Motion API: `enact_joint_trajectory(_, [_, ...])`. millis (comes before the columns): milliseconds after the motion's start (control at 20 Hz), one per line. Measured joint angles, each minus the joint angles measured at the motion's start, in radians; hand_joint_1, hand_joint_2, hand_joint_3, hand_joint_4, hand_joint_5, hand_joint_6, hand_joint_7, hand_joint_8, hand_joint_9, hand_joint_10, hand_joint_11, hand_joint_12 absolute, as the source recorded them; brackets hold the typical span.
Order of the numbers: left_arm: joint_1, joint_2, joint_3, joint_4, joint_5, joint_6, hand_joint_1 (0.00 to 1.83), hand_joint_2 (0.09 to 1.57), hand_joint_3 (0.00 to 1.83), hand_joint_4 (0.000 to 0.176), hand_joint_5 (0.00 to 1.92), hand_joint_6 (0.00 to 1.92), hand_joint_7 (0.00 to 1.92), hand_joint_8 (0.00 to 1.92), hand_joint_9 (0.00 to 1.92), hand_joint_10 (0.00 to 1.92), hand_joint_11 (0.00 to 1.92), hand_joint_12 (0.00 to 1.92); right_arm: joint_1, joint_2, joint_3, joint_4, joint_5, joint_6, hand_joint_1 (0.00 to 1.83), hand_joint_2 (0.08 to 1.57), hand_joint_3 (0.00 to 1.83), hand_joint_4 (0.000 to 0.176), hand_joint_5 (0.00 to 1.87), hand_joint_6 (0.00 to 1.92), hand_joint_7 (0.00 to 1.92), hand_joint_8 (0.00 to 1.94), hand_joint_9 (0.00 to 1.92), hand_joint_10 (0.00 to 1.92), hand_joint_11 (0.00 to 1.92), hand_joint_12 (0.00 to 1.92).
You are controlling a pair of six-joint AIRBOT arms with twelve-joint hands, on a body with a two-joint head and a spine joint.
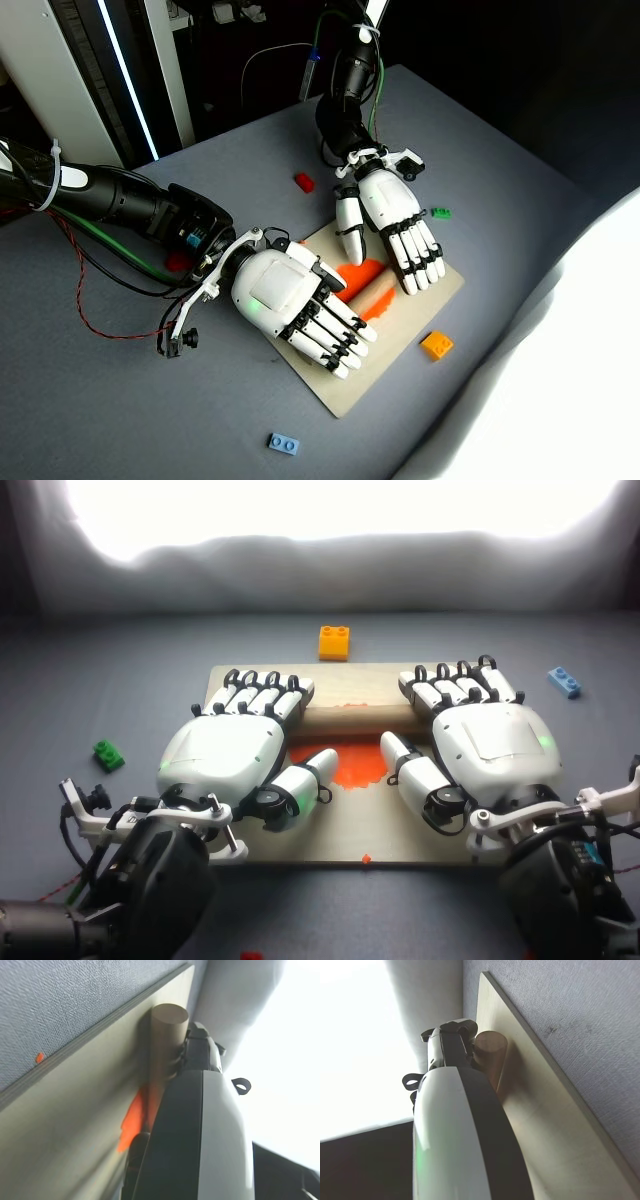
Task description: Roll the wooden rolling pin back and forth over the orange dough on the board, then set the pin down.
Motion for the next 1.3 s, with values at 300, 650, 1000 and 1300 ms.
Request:
enact_joint_trajectory(300, [0.011,0.018,-0.03,0.013,0.003,0.01,0.0,1.49,0.0,0.0,0.15,0.0,0.19,0.0,0.14,0.0,0.0,0.17,-0.007,0.0,-0.017,-0.005,0.014,-0.016,0.0,1.57,0.03,0.0,0.33,0.0,0.37,0.0,0.31,0.0,0.0,0.64])
enact_joint_trajectory(650, [0.023,0.031,-0.06,0.029,-0.01,0.005,0.0,1.49,0.0,0.0,0.15,0.0,0.18,0.0,0.13,0.0,0.0,0.13,-0.018,0.001,-0.037,-0.003,0.042,-0.023,0.0,1.57,0.04,0.0,0.34,0.0,0.38,0.0,0.31,0.0,0.0,0.65])
enact_joint_trajectory(1000, [0.041,0.052,-0.097,0.04,-0.016,-0.002,0.0,1.5,0.0,0.0,0.15,0.0,0.17,0.0,0.12,0.0,0.0,0.11,-0.029,0.001,-0.056,0.002,0.066,-0.047,0.0,1.57,0.03,0.0,0.34,0.0,0.36,0.0,0.31,0.0,0.0,0.66])
enact_joint_trajectory(1300, [0.044,0.056,-0.109,0.045,-0.016,-0.005,0.0,1.5,0.0,0.0,0.16,0.0,0.18,0.01,0.13,0.0,0.0,0.1,-0.044,0.003,-0.078,0.0,0.093,-0.064,0.0,1.57,0.02,0.0,0.34,0.0,0.37,0.0,0.31,0.0,0.0,0.66])
